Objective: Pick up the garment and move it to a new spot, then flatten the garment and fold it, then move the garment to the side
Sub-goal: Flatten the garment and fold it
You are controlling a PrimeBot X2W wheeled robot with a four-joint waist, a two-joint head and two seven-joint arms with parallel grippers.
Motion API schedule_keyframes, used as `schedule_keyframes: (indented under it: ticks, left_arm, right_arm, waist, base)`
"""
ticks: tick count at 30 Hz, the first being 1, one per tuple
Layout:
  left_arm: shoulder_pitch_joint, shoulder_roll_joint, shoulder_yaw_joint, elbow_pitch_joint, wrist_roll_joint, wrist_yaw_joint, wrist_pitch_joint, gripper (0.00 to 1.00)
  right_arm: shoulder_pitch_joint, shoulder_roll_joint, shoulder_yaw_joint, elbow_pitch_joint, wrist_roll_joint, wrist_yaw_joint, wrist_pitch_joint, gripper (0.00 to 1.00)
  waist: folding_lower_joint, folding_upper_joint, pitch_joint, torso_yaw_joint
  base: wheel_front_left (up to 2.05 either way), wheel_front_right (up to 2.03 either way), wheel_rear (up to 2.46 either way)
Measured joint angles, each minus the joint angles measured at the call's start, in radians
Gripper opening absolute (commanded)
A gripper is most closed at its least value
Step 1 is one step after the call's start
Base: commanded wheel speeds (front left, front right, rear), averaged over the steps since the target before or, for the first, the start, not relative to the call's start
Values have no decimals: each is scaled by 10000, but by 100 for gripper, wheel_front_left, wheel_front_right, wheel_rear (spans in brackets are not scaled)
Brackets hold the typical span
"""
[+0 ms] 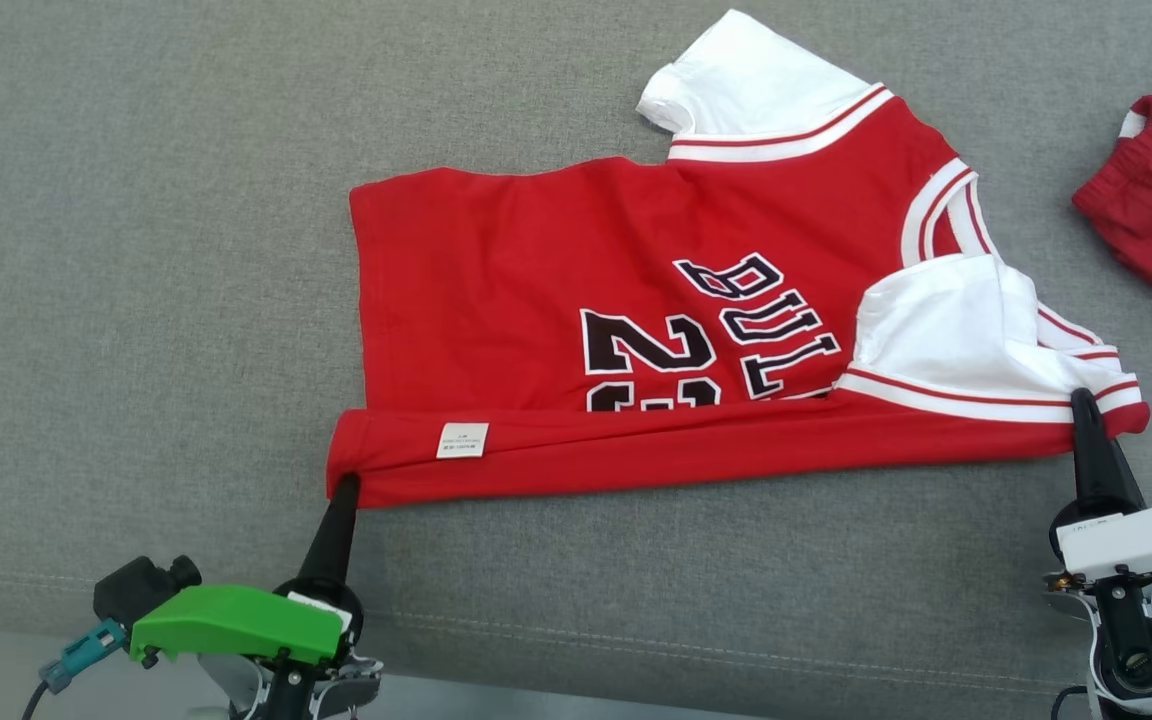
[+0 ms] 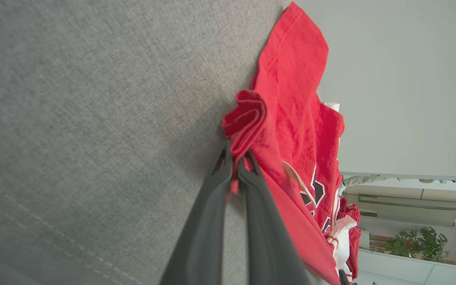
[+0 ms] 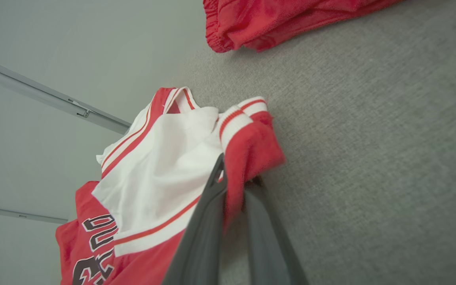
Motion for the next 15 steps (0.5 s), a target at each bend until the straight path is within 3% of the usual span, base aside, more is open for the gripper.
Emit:
schedule_keyframes:
  ticks: [15]
  left_arm:
    - [567,215,322,-1356,-12,-48,-290,0]
  right_arm:
    - [683,155,-58,-1373,228,96,-274,0]
  waist:
    - [0,0,-575,-320]
  base:
    - [0,0,0]
